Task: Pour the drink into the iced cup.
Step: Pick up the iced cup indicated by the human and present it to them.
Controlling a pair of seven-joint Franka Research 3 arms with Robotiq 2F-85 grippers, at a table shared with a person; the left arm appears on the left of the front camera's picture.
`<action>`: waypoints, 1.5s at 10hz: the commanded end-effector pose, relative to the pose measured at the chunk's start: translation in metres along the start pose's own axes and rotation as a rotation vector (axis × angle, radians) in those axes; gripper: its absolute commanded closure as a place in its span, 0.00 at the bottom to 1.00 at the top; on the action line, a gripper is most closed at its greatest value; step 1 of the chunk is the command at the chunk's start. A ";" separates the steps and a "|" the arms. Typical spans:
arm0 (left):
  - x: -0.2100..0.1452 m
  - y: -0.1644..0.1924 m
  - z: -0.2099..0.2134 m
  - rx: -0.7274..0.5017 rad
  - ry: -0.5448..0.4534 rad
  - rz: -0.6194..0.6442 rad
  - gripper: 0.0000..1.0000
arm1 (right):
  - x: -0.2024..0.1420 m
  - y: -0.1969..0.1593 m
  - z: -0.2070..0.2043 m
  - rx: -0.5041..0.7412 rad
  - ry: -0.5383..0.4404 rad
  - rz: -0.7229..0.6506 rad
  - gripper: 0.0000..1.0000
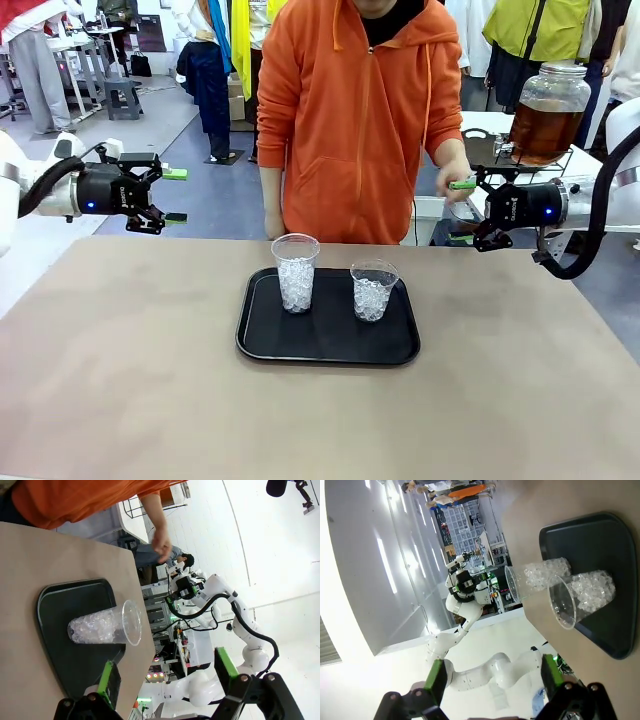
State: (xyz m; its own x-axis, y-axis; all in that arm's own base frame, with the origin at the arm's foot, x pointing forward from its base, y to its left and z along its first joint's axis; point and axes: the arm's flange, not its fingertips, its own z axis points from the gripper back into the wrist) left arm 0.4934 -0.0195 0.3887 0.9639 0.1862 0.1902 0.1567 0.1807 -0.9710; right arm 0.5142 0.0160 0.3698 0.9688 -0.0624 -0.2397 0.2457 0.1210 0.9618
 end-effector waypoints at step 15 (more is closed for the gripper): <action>0.000 -0.001 0.000 -0.012 0.001 -0.014 0.00 | -0.009 0.005 0.001 0.041 -0.023 0.227 0.00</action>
State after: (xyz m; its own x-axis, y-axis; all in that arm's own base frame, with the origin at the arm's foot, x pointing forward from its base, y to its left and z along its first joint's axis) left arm 0.4934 -0.0195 0.3887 0.9639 0.1861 0.1906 0.1571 0.1808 -0.9709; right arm 0.5139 0.0159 0.3734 0.9871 -0.0539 -0.1508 0.1565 0.1238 0.9799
